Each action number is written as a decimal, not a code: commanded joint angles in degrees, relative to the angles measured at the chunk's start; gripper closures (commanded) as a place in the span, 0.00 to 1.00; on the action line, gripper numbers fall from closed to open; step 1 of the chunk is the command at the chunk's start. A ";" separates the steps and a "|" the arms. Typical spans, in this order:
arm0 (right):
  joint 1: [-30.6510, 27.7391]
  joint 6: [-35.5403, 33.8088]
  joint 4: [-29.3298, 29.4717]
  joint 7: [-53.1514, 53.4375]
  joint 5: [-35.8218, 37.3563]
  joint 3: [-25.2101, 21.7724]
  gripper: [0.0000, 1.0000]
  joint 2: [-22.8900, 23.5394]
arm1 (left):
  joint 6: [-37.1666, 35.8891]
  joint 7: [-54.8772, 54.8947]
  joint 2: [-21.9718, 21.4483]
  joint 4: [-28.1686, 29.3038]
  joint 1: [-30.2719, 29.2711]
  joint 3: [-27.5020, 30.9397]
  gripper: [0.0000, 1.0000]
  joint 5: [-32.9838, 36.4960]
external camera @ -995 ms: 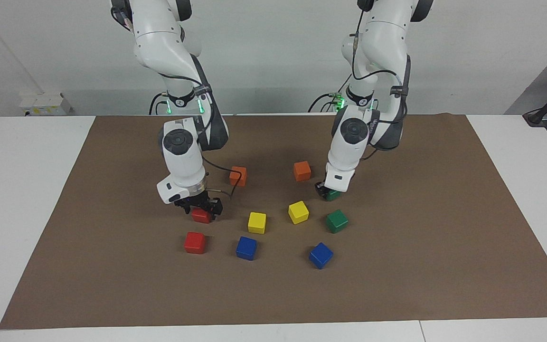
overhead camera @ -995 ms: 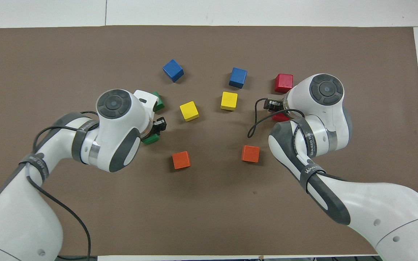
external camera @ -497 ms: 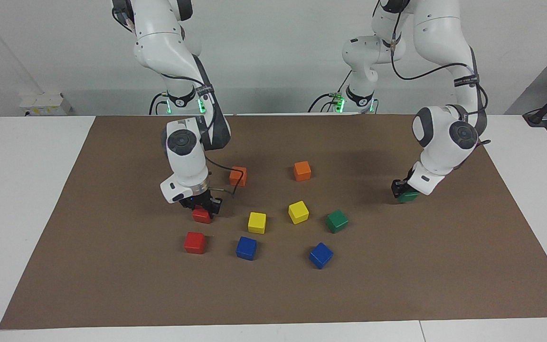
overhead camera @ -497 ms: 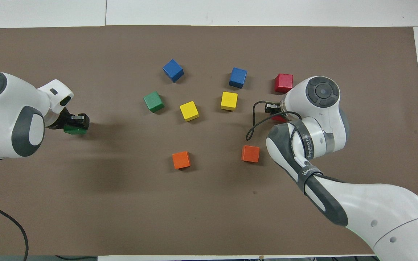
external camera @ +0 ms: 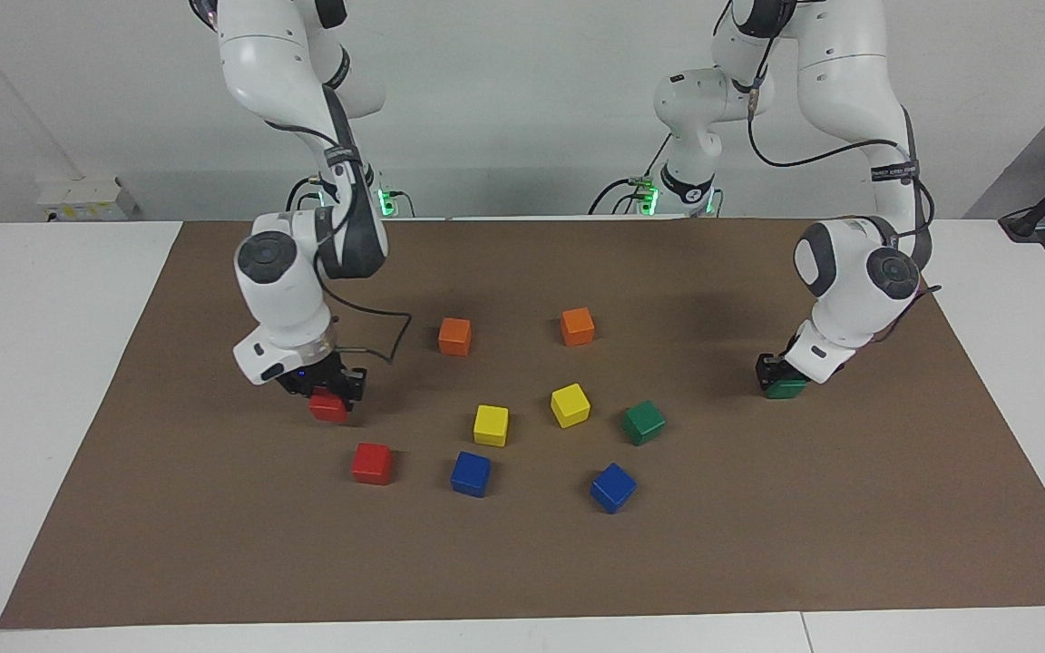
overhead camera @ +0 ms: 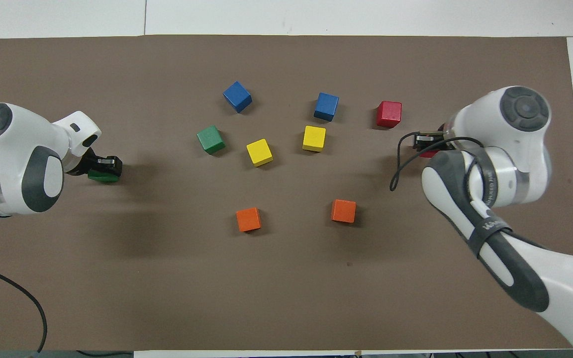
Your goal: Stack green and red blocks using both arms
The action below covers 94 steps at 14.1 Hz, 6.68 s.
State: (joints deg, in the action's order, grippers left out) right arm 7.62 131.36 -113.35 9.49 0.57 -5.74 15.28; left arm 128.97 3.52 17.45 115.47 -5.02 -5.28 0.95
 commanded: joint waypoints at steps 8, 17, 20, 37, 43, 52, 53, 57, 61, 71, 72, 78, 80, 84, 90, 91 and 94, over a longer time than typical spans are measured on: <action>-10.34 7.33 -4.07 -16.26 -3.99 0.73 1.00 2.46 | -17.22 -9.96 4.59 -19.44 2.89 -0.52 0.00 1.52; -9.29 3.67 -2.15 -15.91 -4.09 0.73 0.00 1.25 | -7.68 -52.29 11.80 -26.16 18.90 -0.26 0.00 -1.65; -7.72 -10.81 7.05 -15.65 -2.94 0.73 0.00 -0.17 | -6.80 -53.27 12.34 -26.17 20.31 -0.25 0.00 -1.13; 7.59 -12.72 35.66 14.85 -0.13 0.81 0.00 22.15 | -13.24 -59.70 13.66 -26.66 22.17 -0.34 1.00 5.71; 7.67 -3.31 30.66 14.50 -0.13 0.81 0.00 22.86 | -24.02 -30.12 -4.42 -14.51 11.02 -0.61 1.00 3.54; 8.38 -2.41 25.81 13.27 -0.22 0.81 1.00 22.33 | -12.79 1.40 -8.05 -3.06 -0.60 -0.43 1.00 1.60; 8.12 -3.21 26.25 13.18 -0.13 0.81 1.00 22.16 | -12.17 1.22 -7.79 -2.88 -0.69 -0.43 1.00 0.90; 7.33 -6.01 26.34 10.30 -0.22 0.81 1.00 19.62 | -8.21 0.17 -7.26 -2.09 -0.78 -0.34 1.00 -2.18; 0.93 -6.04 10.14 -2.00 -0.31 0.73 1.00 4.62 | -7.15 0.61 -5.85 -2.00 -0.43 -0.25 1.00 -2.09; -9.55 4.60 -4.51 -14.07 -1.27 0.73 1.00 -4.12 | -5.57 0.78 -5.24 -0.42 -0.16 -0.25 0.00 -2.00; -9.47 5.57 -4.51 -13.89 -1.27 0.73 1.00 -3.86 | -5.65 0.78 -5.32 -0.51 -0.16 -0.25 0.00 -2.00; -10.26 7.25 -4.51 -14.59 -1.36 0.73 1.00 -2.10 | -13.98 0.61 -9.71 -3.31 -0.25 -0.17 0.00 -1.92; -10.17 7.25 -4.51 -14.42 -1.36 0.73 1.00 -2.10 | -16.63 0.43 -12.17 -3.50 -0.25 -0.17 0.00 -1.83; -10.17 7.16 -4.51 -14.50 -2.94 0.73 0.32 -2.10 | -21.38 0.34 -15.86 -3.50 -0.78 -0.17 0.00 -1.74; -9.73 5.32 -3.29 -14.77 -2.85 0.73 0.00 -2.71 | -29.02 0.17 -24.39 -3.50 -0.87 -0.25 0.00 -1.83; -9.38 1.48 -1.28 -14.59 -2.85 0.73 0.00 -3.41 | -29.99 0.17 -24.83 -3.41 -0.78 -0.25 0.00 -1.83; -8.06 -16.78 9.69 -14.50 -2.50 0.81 0.00 -5.35 | -31.23 -0.36 -25.36 -3.49 0.01 -0.34 0.00 -1.74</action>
State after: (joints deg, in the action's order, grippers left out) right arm -0.91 123.87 -109.89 -3.75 -1.17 -5.31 11.54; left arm 98.75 3.54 -7.20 111.27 -5.52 -5.87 -0.13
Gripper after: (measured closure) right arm 0.000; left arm 0.000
